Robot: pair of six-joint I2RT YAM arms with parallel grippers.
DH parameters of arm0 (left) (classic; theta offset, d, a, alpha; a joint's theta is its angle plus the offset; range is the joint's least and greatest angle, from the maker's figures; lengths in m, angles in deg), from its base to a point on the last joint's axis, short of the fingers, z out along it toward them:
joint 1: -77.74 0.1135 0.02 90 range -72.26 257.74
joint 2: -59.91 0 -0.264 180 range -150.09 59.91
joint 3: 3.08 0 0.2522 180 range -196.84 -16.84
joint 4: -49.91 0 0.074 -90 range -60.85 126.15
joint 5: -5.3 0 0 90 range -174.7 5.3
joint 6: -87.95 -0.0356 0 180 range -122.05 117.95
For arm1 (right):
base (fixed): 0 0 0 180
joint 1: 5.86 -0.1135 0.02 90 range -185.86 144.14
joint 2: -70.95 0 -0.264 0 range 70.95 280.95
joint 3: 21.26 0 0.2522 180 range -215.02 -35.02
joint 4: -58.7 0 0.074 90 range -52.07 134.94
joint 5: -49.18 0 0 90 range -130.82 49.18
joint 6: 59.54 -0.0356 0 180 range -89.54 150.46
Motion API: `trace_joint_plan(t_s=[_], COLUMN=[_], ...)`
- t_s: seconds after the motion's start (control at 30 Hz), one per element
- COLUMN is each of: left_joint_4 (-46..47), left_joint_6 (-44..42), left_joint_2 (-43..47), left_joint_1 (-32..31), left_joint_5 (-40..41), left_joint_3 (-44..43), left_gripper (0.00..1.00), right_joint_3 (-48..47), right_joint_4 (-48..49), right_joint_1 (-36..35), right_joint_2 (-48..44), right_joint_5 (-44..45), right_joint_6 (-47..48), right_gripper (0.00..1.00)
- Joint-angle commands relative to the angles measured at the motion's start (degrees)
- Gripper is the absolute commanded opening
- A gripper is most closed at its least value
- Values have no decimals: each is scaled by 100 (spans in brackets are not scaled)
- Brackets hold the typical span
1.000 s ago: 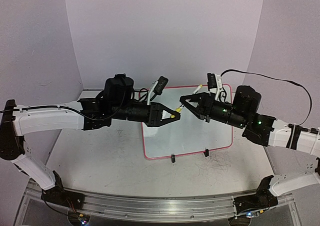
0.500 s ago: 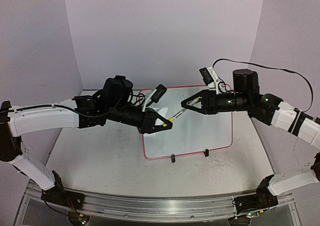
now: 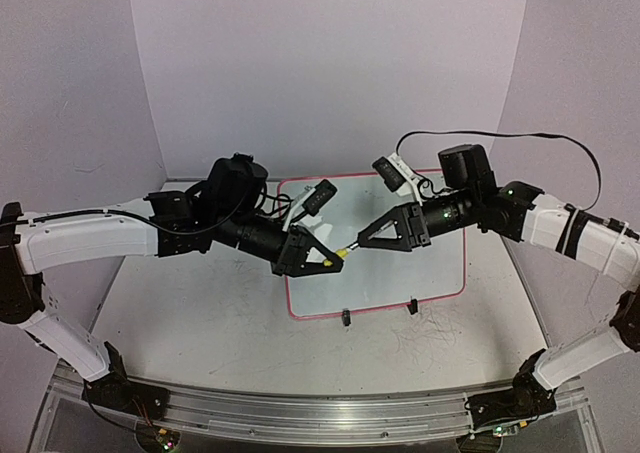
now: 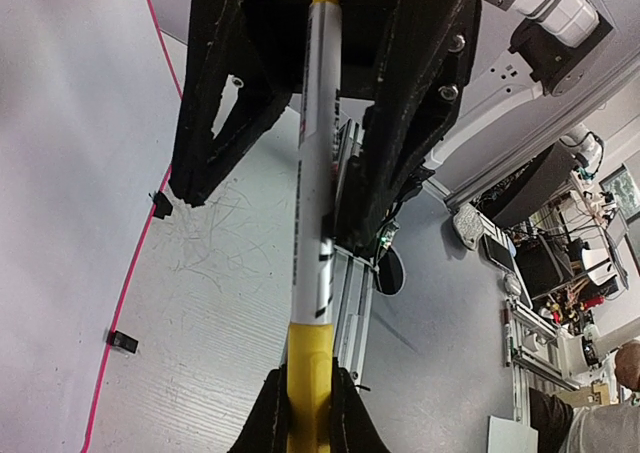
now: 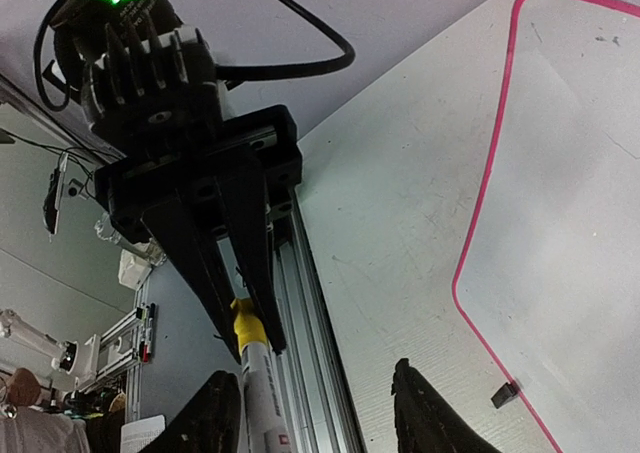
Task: Write a sentence on the whiteboard
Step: Open the pen cap from the whiteboard marker.
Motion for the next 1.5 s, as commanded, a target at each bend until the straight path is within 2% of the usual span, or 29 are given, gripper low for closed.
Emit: trace_joint_plan(t_s=[0.0,0.23,0.5,0.67,1.17,1.3,1.47], left_joint_4=[79,56,9,-4,-53,-83,-130], left_joint_6=[-106,-124,-125,-115,-141,-152,-194], left_joint_2=[6,-71,-107,-17,-60,-67,-28], left_joint_1=[2,5,4,4,1,4,2], left_joint_5=[-218,-314,-408,-346,-422,-447,-442], left_joint_3=[-258,-291,-285,-228,-249,-251,-247], left_gripper=[0,0,0,0,0,0,0], right_joint_3=[-255,-242,-266,-227,-124,-85,-55], right_joint_4=[30,17,3,-3,-56,-70,-66], right_joint_1=[-9,-9,-10,-11,-11,-11,-12], right_joint_2=[173,290,360,392,390,390,355], right_joint_5=[-728,-1006,-1190,-1181,-1615,-1634,-1515], right_joint_6=[243,315,402,424,595,627,638], right_gripper=[48,48,64,64,20,2,0])
